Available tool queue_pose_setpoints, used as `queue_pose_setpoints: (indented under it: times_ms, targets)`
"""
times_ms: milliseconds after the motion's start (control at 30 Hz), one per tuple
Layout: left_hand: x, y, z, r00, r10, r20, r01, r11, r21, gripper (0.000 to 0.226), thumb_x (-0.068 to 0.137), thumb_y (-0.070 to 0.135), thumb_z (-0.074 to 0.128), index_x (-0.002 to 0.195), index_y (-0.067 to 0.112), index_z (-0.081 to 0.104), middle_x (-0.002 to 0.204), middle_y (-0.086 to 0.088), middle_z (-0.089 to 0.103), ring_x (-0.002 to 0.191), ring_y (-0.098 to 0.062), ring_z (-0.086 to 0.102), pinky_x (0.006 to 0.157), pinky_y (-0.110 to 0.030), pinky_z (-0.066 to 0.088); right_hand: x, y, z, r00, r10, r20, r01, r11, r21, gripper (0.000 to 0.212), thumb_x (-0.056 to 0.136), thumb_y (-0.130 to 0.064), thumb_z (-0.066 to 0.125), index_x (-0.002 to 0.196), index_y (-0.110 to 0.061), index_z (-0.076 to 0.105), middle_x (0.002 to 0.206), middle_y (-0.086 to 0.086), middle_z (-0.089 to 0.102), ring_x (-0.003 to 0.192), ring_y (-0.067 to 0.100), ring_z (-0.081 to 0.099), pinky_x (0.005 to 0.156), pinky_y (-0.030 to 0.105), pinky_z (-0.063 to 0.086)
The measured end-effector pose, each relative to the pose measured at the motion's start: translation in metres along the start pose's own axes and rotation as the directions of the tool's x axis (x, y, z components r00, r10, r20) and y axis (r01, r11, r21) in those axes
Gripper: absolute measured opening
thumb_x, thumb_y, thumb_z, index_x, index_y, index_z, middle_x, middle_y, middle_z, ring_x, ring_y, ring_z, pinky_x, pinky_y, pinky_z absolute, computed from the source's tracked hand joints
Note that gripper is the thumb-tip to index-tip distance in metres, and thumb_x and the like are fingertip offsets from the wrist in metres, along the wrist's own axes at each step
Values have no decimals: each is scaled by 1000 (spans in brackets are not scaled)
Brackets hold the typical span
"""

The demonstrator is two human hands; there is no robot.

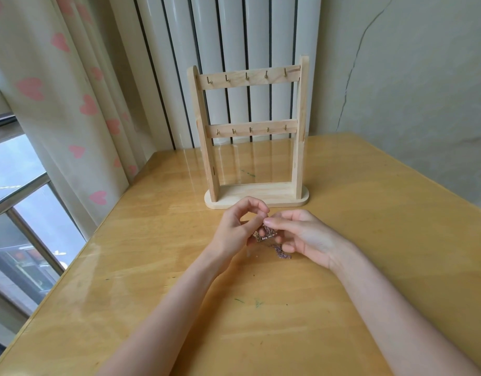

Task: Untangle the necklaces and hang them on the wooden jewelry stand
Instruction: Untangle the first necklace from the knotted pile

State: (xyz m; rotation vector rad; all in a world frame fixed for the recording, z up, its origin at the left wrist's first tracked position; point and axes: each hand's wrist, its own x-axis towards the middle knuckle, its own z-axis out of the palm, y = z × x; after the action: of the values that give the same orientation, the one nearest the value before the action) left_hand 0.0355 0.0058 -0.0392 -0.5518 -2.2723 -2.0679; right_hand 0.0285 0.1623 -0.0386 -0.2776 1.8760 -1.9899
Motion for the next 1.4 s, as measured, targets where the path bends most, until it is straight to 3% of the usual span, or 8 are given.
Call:
queue_pose_setpoints:
  times_ms: [167,367,500,567,700,1033,1167,1400]
  targets:
    - [0,-1,-2,992,-116,38,119,989,-90,6,91,9,54,94,14,56,73,0,56,54,-8,54,42,-19,36,4,2,-1,995,-25,-93,41,983,178,13,84,-5,62,73,-12,59,79,8,64,76,21,60,54,23,48]
    - [1,-3,-5,945,-289,150,320,911,-259,13,88,3,57,99,9,60,71,-5,66,65,-9,60,51,-16,41,6,2,-3,979,-25,-204,92,942,324,19,85,0,51,68,-9,55,61,3,58,62,16,55,58,23,46]
    - [3,0,-6,957,-285,57,287,890,-355,13,87,-1,56,95,9,61,65,-1,65,57,-7,59,45,-15,39,5,0,-3,982,-108,-154,161,908,387,14,86,2,51,79,-10,52,60,2,52,59,14,48,51,22,37]
    - [4,2,-8,961,-278,-12,250,881,-402,15,87,-2,55,93,12,59,64,2,62,53,-6,56,41,-14,35,5,-1,-2,990,-104,-95,129,940,316,13,85,5,52,86,-8,54,58,2,49,54,11,45,45,20,32]
    - [2,2,-9,967,-253,-37,226,915,-334,15,87,-2,55,91,13,58,71,2,59,53,-6,55,39,-15,32,6,5,3,992,-77,-99,68,993,-91,2,84,-2,62,84,-2,64,60,3,54,53,11,45,44,18,31]
    - [3,-1,-5,970,-207,-131,182,967,-180,14,90,3,54,84,15,54,79,1,51,58,-10,63,42,-17,38,7,5,-2,959,-56,-278,75,995,58,7,85,-5,61,80,-3,64,56,-1,52,46,8,40,39,17,27]
    - [3,-1,-2,965,-200,-167,167,967,-193,14,91,2,53,85,14,53,80,-3,52,58,-7,63,43,-17,39,9,5,-4,965,-12,-264,46,991,125,10,86,-7,60,78,-4,64,50,-3,43,50,10,37,48,21,30]
    - [6,-3,0,948,-135,-286,110,989,-101,12,90,0,53,85,11,52,80,-2,52,50,-5,61,42,-17,42,8,5,-2,985,-4,-172,11,999,41,6,85,-12,64,81,-7,66,46,-7,32,46,7,34,51,23,31]
